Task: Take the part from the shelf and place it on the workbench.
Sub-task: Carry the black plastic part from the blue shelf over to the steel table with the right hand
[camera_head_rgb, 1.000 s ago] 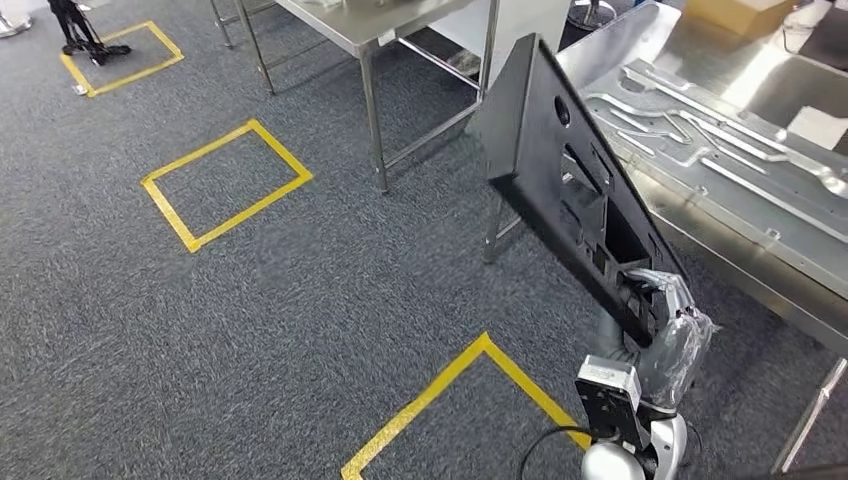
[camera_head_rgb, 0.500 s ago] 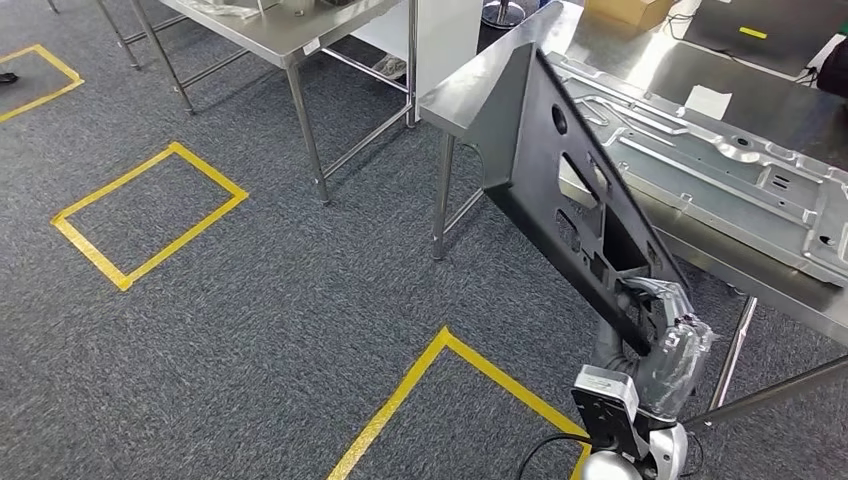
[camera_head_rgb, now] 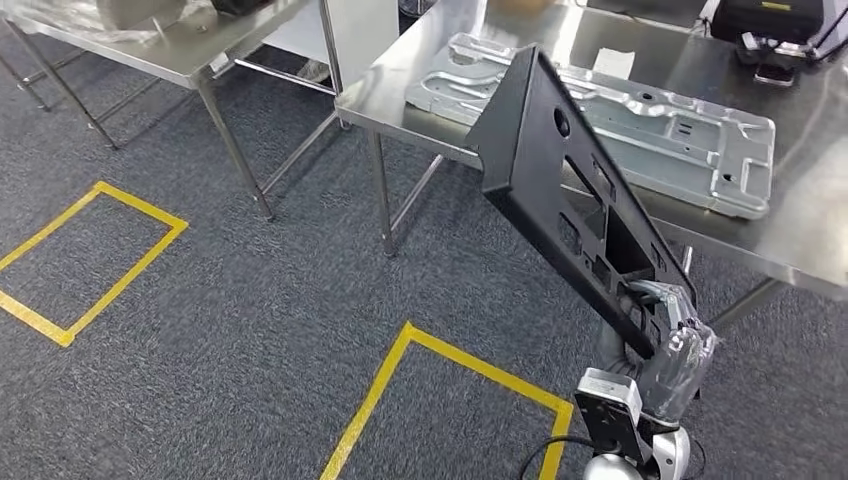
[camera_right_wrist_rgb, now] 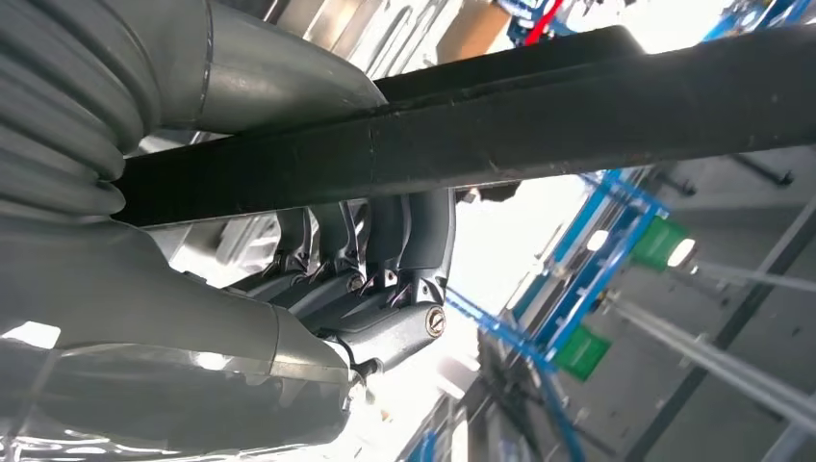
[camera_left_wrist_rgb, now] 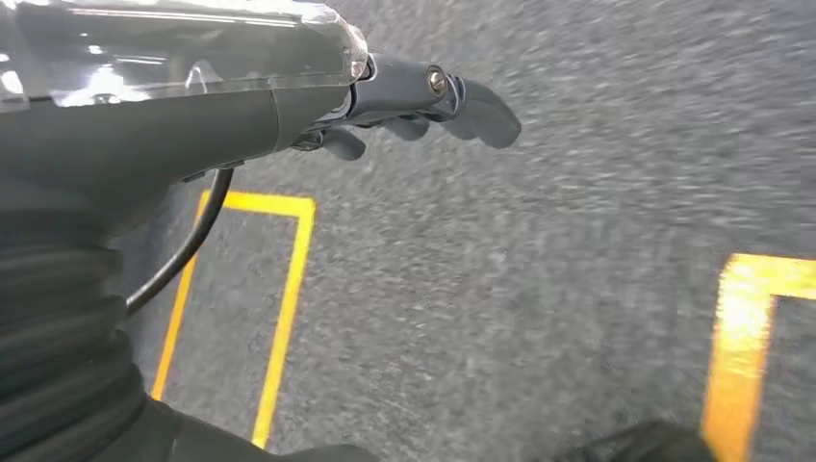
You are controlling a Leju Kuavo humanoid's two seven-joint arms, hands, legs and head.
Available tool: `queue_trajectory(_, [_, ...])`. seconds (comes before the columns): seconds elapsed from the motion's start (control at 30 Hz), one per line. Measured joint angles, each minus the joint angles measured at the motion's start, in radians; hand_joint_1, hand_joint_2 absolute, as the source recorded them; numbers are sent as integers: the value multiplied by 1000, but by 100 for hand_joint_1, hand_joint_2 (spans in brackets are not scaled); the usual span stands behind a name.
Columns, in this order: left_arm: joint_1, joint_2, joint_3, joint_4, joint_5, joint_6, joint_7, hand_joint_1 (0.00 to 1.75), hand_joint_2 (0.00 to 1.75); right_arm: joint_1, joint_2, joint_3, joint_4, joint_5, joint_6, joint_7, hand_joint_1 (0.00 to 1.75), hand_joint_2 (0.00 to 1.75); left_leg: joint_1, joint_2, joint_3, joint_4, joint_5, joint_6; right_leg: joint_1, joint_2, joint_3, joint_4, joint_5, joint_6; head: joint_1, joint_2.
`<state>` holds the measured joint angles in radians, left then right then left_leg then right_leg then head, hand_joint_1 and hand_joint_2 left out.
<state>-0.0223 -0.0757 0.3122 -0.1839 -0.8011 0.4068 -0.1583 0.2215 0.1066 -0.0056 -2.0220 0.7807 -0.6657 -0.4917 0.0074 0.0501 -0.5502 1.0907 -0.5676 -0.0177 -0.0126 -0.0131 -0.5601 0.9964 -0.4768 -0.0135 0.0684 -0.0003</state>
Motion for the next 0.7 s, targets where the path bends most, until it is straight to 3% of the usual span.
queue_trajectory(0.07, [3, 0, 2, 0, 4, -6, -4, 0, 175, 1, 3, 2, -1, -2, 0, -3, 175, 175, 2, -36, -64, 140, -64, -4, 1, 24, -2, 1, 1, -5, -1, 0])
queue_trajectory(0.1, [5, 0, 5, 0, 9, -10, -10, 0, 175, 2, 3, 3, -1, -6, 0, -3, 175, 175, 2, -40, -89, 189, -76, -4, 2, 38, -2, 2, 1, -5, -1, 0])
queue_trajectory(0.13, [6, -1, 9, 0, 16, -16, -19, 0, 175, 4, 4, 3, -1, -11, 0, -4, 175, 175, 2, -42, -100, 204, -68, -2, 3, 53, -2, 3, 1, -5, -1, 0])
queue_trajectory(0.17, [7, -1, 16, 0, 28, -26, -32, 0, 175, 6, 4, 3, -1, -19, 0, -4, 175, 175, 2, -45, -90, 176, -40, 1, 4, 68, -1, 4, 1, -5, -1, 0])
queue_trajectory(0.2, [7, -1, 25, 0, 45, -42, -49, 0, 175, 8, 4, 3, -1, -30, 0, -4, 175, 175, 2, -54, -66, 114, 1, 5, 4, 83, 0, 6, 1, -5, -1, 0])
queue_trajectory(0.27, [7, 0, 52, 0, 100, -90, -98, 0, 175, 10, 4, 5, -1, -55, 0, -9, 175, 175, 3, -103, -12, -20, 63, 18, 3, 110, -2, 9, 0, 0, -1, 0])
queue_trajectory(0.33, [4, 1, 87, 0, 154, -137, -151, 0, 175, 15, 4, 8, -1, -84, 0, -20, 175, 175, 1, -133, 9, -74, 75, 27, -1, 133, -10, 10, 3, 12, -1, 0])
queue_trajectory(0.4, [-2, -1, 118, 0, 180, -166, -182, 0, 175, 23, 4, 12, -3, -111, 0, -33, 175, 175, 1, -114, 13, -83, 80, 36, -5, 152, -16, 8, 7, 28, -1, 0])
queue_trajectory(0.43, [-3, -2, 130, 0, 186, -174, -191, 0, 175, 27, 4, 16, -5, -121, 0, -38, 175, 175, 2, -102, 16, -92, 85, 41, -4, 141, -19, 12, 4, 33, 0, 0])
queue_trajectory(0.5, [-2, -4, 147, 0, 188, -181, -200, 0, 175, 28, 4, 24, -9, -136, 0, -43, 175, 175, 6, -73, 22, -107, 93, 54, 0, 83, -49, 70, -36, 43, 5, 0])
queue_trajectory(0.53, [-1, -4, 154, 0, 188, -182, -202, 0, 175, 29, 3, 29, -9, -142, 0, -43, 175, 175, 3, -58, 22, -109, 94, 57, 0, 49, -78, 130, -69, 47, 8, 0])
queue_trajectory(0.6, [0, -4, 165, 0, 186, -183, -202, 0, 175, 30, 0, 40, -10, -154, 0, -37, 175, 175, 0, -28, 20, -107, 92, 60, -4, 23, -140, 253, -120, 55, 10, 0])
queue_trajectory(0.63, [0, -4, 169, 0, 184, -183, -202, 0, 175, 32, -4, 45, -10, -161, 0, -31, 175, 175, 0, -14, 20, -105, 90, 59, -6, 19, -153, 279, -121, 58, 10, 0])
queue_trajectory(0.67, [-1, -5, 171, 0, 181, -183, -201, 0, 175, 33, -8, 50, -10, -169, 0, -27, 175, 175, 0, 0, 20, -104, 88, 58, -8, 15, -145, 265, -103, 61, 10, 0])
queue_trajectory(0.7, [-2, -7, 173, 0, 178, -183, -200, 0, 175, 34, -11, 55, -10, -176, 0, -22, 175, 175, 0, 12, 21, -102, 85, 55, -9, 8, -116, 213, -71, 61, 10, 0])
